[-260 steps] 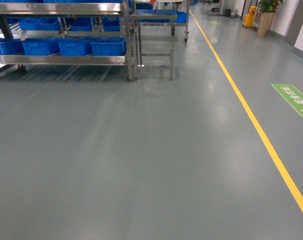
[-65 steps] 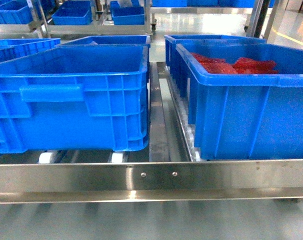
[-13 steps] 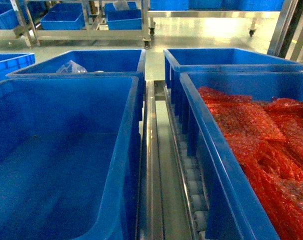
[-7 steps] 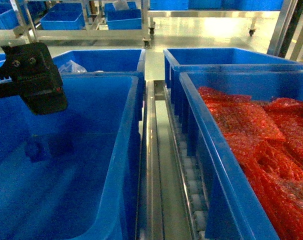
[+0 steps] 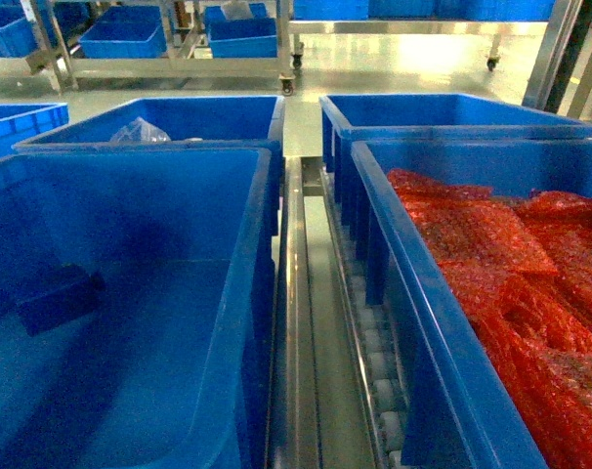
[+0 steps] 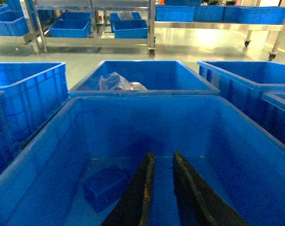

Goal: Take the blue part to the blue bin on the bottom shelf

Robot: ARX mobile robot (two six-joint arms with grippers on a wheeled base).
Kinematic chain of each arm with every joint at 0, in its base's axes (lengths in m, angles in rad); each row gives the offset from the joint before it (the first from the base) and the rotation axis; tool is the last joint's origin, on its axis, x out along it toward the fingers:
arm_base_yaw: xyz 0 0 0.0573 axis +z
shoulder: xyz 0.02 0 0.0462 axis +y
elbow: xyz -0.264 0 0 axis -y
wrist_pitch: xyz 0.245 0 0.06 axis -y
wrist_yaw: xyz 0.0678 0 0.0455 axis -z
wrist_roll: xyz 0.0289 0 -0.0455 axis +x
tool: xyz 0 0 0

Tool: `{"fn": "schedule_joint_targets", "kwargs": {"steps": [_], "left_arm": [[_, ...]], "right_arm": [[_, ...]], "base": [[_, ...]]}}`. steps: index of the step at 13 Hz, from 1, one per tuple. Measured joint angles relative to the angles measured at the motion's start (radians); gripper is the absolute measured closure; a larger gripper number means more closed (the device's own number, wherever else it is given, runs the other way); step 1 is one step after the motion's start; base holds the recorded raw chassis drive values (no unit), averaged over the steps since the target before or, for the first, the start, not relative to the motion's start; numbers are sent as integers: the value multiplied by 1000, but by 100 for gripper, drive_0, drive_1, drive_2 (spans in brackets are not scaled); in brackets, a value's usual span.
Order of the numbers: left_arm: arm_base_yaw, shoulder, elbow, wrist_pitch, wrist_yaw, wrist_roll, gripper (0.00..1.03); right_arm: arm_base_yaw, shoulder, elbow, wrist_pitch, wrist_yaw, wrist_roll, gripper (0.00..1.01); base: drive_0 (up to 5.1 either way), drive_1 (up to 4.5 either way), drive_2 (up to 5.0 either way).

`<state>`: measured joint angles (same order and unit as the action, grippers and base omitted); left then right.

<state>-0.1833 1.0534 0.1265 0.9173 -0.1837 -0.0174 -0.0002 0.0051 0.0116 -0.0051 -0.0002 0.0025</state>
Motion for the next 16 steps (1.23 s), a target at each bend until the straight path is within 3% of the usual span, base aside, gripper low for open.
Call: {"fn": "schedule_joint_targets", "kwargs": {"steps": [1, 2, 3, 4, 5, 16], "left_arm": [[25, -11, -39, 41, 22, 0, 101], [45, -52, -68, -7, 37, 2, 101], [85, -229, -93, -135, 84, 2, 101], [182, -445, -114, -324, 183, 3, 101], [182, -530, -115, -404, 183, 3, 101], [182, -735, -115, -600, 183, 3, 101]], "right_arm": [[0, 0, 0, 0, 0, 0, 3], [0, 0, 0, 0, 0, 0, 3], [0, 0, 0, 0, 0, 0, 3], [0, 0, 0, 0, 0, 0, 3], [0, 0, 0, 0, 0, 0, 3], [0, 0, 0, 0, 0, 0, 3]], "base": [[0, 0, 0], [0, 0, 0], [0, 0, 0], [0, 0, 0], [0, 0, 0], [0, 0, 0]]}}
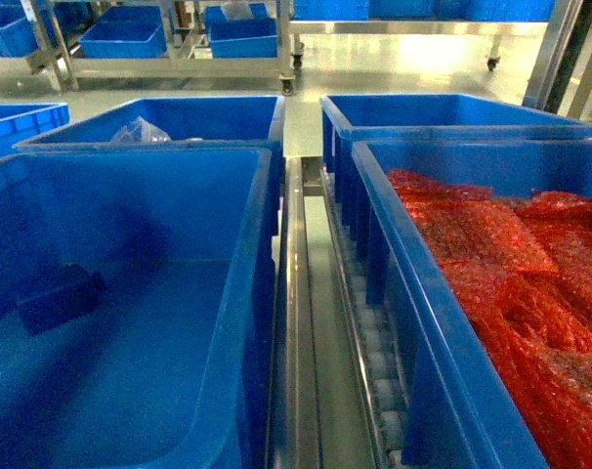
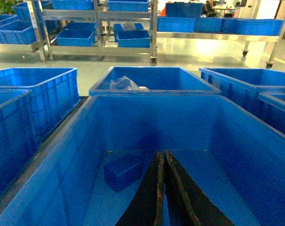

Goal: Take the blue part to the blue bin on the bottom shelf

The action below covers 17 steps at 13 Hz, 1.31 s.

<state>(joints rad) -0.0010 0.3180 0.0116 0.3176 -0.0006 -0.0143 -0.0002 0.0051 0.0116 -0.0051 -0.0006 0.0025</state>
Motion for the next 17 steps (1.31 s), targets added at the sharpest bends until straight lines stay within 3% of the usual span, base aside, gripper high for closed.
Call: {"fn": "schedule_joint_targets", "kwargs": {"steps": [8, 10, 13, 14, 17], "left_arm": [[0, -143, 0, -142, 0, 0, 101], [0, -311, 0, -318, 0, 0, 101], [0, -309, 0, -322, 0, 3, 101], [0, -309, 0, -322, 0, 3, 94], [0, -309, 0, -322, 0, 3, 53]], "right_arm": [[0, 0, 0, 0, 0, 0, 3], [0, 0, 0, 0, 0, 0, 3], [0, 0, 0, 0, 0, 0, 3], [0, 0, 0, 0, 0, 0, 3], [0, 0, 0, 0, 0, 0, 3]], "base": [[0, 0, 0], [0, 0, 0], [0, 0, 0], [0, 0, 0], [0, 0, 0]]}}
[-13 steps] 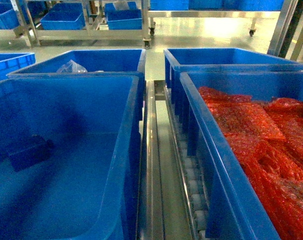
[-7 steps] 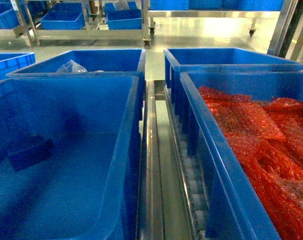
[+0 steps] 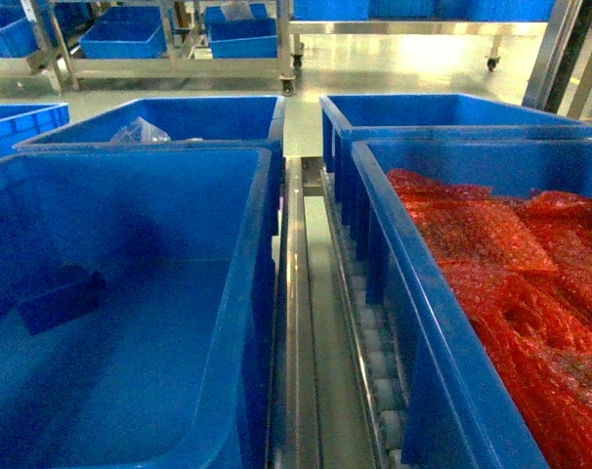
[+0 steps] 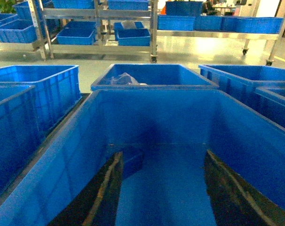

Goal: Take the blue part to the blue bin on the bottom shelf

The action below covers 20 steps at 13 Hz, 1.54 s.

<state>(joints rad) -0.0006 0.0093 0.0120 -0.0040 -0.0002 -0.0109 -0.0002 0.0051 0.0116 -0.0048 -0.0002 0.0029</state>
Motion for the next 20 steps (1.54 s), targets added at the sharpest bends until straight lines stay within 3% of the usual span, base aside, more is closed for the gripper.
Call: {"fn": "schedule_joint_targets", "kwargs": {"steps": [4, 20], "left_arm": [[0, 0, 0, 0, 0, 1, 3], [0, 0, 0, 0, 0, 1, 5]], "right_arm": [[0, 0, 0, 0, 0, 0, 3], [0, 0, 0, 0, 0, 0, 3]], "base": [[0, 0, 0], [0, 0, 0]]}}
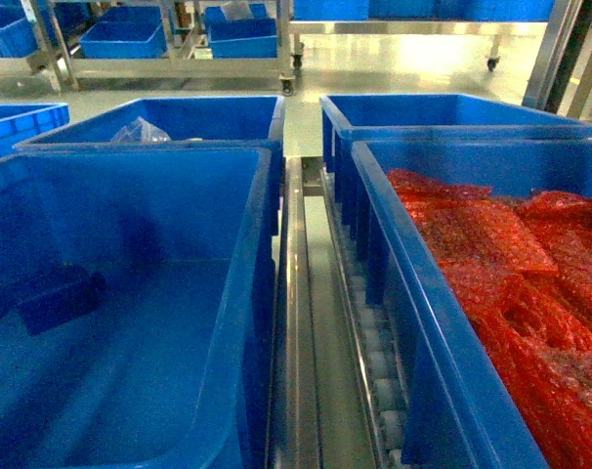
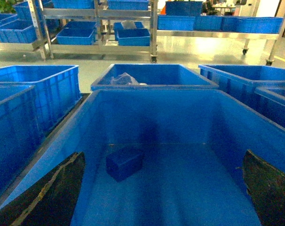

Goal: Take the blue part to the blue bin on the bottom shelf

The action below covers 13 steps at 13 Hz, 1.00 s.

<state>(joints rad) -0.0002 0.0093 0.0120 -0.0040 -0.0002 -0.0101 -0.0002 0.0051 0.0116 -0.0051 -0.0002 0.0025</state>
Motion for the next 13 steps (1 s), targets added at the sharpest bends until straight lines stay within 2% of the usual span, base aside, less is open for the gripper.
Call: {"fn": "schedule_joint_targets", "kwargs": {"steps": [13], "left_arm": [[0, 0, 0, 0, 0, 0, 5]], "right_arm": [[0, 0, 0, 0, 0, 0, 3]], "base": [[0, 0, 0]]}}
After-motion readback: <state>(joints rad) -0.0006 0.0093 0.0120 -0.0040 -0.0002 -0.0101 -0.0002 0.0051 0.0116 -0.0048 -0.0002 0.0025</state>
